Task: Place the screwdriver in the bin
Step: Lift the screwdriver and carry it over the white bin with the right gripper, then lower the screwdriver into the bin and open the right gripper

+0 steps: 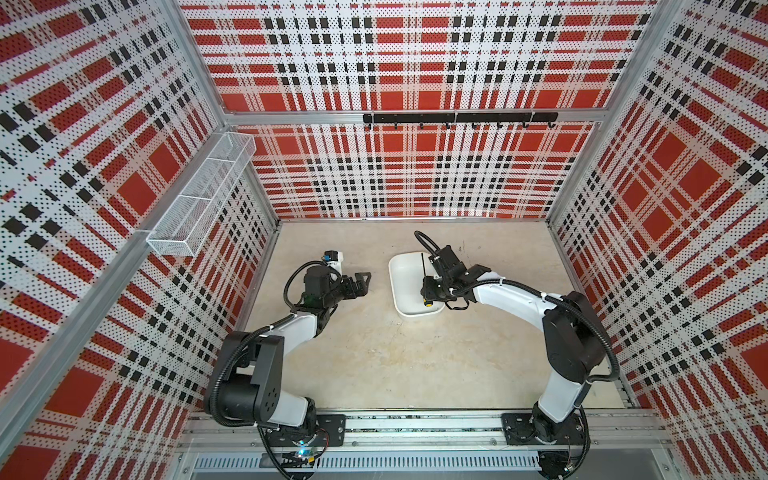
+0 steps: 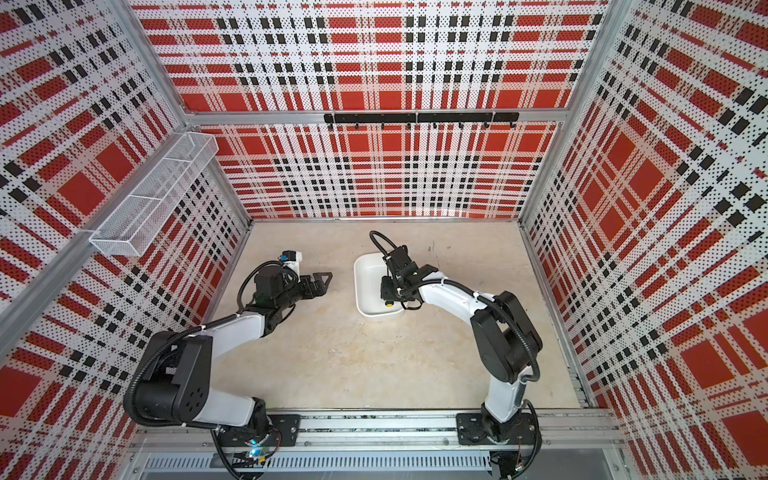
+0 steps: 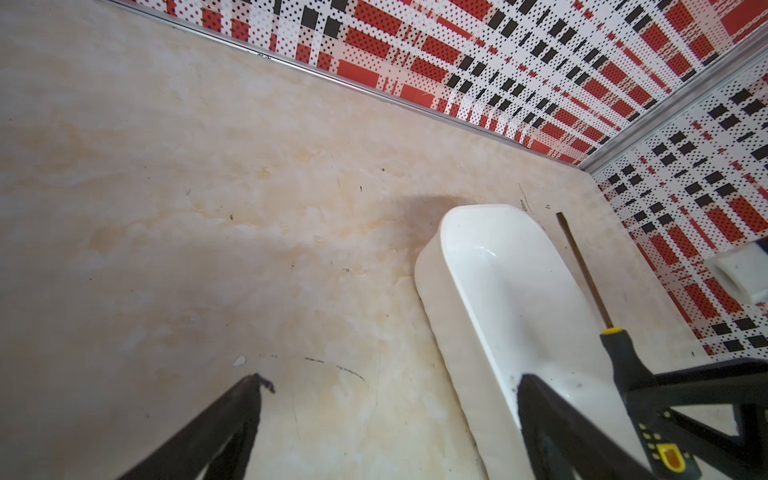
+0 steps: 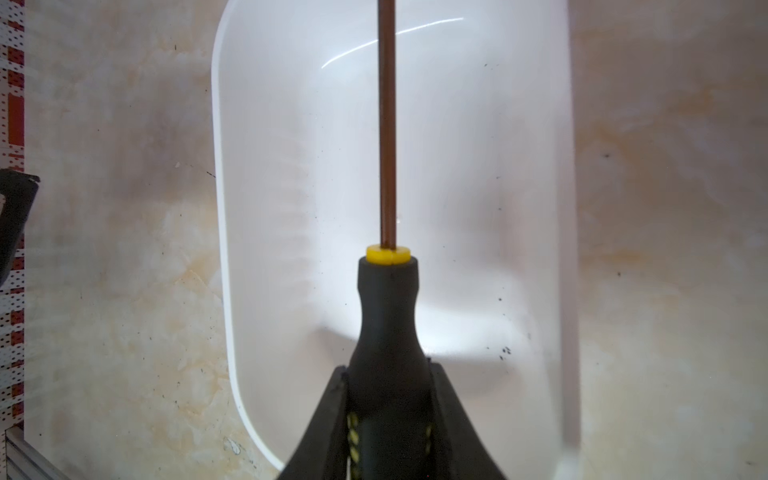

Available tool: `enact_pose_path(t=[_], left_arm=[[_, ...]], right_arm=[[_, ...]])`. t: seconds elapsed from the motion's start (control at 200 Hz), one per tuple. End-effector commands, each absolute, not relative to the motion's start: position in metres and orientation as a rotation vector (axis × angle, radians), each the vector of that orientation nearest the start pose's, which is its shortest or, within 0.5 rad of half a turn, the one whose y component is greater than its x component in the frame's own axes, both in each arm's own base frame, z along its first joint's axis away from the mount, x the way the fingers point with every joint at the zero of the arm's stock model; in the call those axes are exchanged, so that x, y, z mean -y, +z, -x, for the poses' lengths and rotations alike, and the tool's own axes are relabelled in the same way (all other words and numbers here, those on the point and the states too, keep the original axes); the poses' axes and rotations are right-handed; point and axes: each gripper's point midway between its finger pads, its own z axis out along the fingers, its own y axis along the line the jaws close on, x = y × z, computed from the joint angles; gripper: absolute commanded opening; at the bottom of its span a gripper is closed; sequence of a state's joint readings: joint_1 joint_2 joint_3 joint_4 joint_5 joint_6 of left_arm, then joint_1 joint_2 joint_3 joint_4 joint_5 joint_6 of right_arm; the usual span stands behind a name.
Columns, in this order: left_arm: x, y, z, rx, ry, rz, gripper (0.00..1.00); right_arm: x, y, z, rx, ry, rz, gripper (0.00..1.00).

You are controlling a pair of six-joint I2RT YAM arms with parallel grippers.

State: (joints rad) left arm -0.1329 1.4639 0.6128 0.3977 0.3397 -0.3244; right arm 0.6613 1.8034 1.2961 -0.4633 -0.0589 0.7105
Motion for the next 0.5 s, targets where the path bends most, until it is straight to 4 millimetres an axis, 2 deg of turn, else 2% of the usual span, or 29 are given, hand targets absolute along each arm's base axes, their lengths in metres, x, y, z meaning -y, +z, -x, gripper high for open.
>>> enact_pose_path(t=[0.0,0.496], left_arm=[[0.115,0.133,-0.403,-2.043,-0.621,-0.053,0.98],[0.112,0.126,-0.401,-2.062,-0.594,-0.062,0.98]], right_arm=[[-0.308,0.104,-0.366,-2.625,0.58,-0.053,0.0],[-0.313,0.06,-0.366,-2.716,0.43,-0.027,0.03]])
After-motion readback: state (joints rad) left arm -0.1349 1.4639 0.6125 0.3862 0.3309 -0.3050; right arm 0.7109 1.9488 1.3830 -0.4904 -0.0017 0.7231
